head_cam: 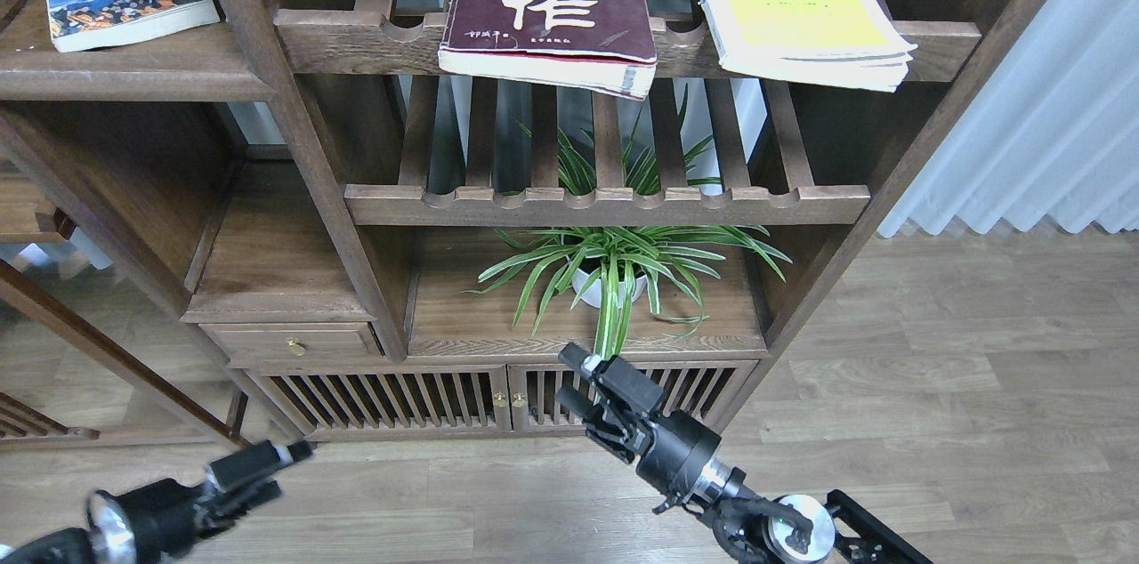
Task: Organize books on shelf
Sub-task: 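Reach the right gripper up to the yellow-green book on the top shelf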
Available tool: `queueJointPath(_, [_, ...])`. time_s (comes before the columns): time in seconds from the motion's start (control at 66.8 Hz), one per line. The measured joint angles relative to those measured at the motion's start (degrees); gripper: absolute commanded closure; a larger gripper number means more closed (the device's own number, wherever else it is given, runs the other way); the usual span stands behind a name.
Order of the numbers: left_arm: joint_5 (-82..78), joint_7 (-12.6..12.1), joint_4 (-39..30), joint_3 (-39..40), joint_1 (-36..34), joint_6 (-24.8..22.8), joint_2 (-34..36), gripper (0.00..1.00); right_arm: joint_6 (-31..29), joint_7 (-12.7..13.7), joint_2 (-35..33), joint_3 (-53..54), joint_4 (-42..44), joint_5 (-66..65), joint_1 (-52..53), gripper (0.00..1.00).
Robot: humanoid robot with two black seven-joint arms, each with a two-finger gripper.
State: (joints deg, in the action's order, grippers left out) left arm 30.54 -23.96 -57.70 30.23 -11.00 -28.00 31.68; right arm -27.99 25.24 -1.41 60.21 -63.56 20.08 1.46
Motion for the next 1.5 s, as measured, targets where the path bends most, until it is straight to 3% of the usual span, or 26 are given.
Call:
queueJointPath(0.195, [0.00, 0.03, 2.94, 0.06, 0.62, 0.00, -3.77, 0.01, 0.00, -0.02, -2.68, 8.57, -7.88, 0.37, 0.38, 0.01])
queueJointPath(0.718, [-0.04, -0.01, 7.04, 0.31, 1.41, 0.00, -5.05, 0.01, 0.09, -0.91, -9.21, 19.86, -12.43, 3.56, 3.49, 0.01])
queueJointPath(1.167, [0.05, 0.05, 7.76, 0.99, 1.33, 0.00, -4.69, 0.01, 8.60, -2.28, -9.77, 22.63, -12.97, 3.12, 10.06, 0.02])
queueJointPath(1.497, [0.39, -0.08, 9.12, 1.66, 1.19, 0.00, -4.60, 0.01, 12.09, -2.39, -14.57, 23.17, -12.91, 2.95, 12.88, 0.02])
